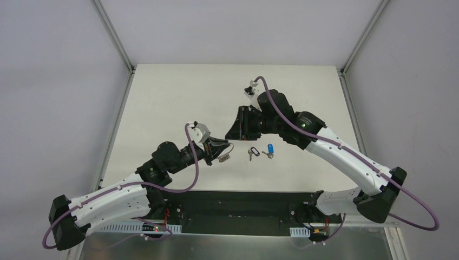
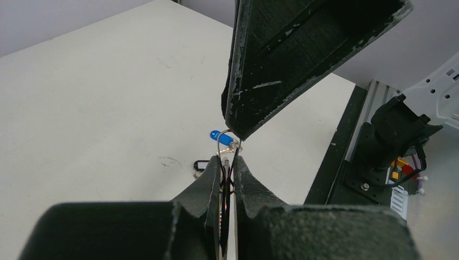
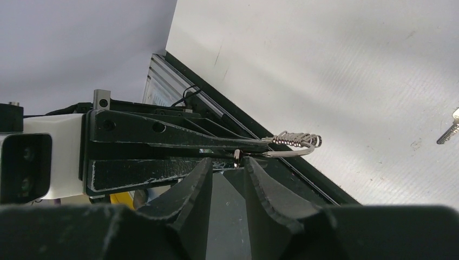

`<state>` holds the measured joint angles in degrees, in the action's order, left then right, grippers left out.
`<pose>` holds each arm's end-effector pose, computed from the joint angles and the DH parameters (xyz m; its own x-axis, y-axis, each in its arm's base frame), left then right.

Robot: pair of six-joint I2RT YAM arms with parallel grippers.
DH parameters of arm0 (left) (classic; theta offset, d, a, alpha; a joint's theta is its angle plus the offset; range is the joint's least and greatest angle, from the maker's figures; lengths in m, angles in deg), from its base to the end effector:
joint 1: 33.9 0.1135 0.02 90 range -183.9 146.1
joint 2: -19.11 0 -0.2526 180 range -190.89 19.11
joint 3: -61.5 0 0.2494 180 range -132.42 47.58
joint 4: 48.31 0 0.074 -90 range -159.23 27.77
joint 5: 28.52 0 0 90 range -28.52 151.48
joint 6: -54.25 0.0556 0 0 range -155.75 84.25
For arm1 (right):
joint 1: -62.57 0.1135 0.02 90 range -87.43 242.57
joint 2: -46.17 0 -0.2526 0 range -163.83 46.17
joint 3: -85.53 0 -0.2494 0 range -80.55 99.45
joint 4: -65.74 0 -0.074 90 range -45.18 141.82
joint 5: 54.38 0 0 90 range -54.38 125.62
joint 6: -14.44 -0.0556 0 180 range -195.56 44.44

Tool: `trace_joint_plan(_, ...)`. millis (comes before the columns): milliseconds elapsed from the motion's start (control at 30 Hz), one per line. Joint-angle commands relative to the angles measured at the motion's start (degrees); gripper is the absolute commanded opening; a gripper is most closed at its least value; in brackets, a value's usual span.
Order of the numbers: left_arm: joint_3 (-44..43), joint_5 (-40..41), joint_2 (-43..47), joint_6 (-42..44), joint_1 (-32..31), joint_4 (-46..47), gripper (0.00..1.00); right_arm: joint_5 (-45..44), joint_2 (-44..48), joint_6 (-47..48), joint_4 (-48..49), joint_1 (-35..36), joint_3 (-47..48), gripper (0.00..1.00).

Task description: Put the keys on the keyring

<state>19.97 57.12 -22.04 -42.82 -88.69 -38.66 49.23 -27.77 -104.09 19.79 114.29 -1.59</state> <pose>0.1157 -0.1713 0.3039 -0.0059 -0.2044 -0.9789 0.8637 0.4923 -0.1081 0.1756 0.2437 0.3790 -0.6736 -0.1042 -0.7317 -0.6500 0.5547 0.5194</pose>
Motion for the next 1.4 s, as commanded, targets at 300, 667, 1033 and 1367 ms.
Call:
trace_joint_plan(300,-1.4,-1.9,1.0,-1.1,-0.4,4.4,0.0,0.9,-1.2,-0.3,-0.6,0.5,3.7,0.25)
trace_joint_plan(667,-1.3,-2.1,1.3,-1.2,-0.4,4.6,0.0,1.2,-1.8,-0.3,-1.0,0.4,4.0,0.2)
trace_joint_plan(1033,-1.0,-2.2,1.4,-1.2,-0.3,4.8,0.0,1.1,-1.8,-0.2,-1.0,0.5,4.0,0.09)
trace_joint_plan(1367,-0.6,-2.5,1.6,-0.5,-0.4,5.2,0.0,1.2,-1.6,-0.1,-0.4,0.6,3.5,0.0)
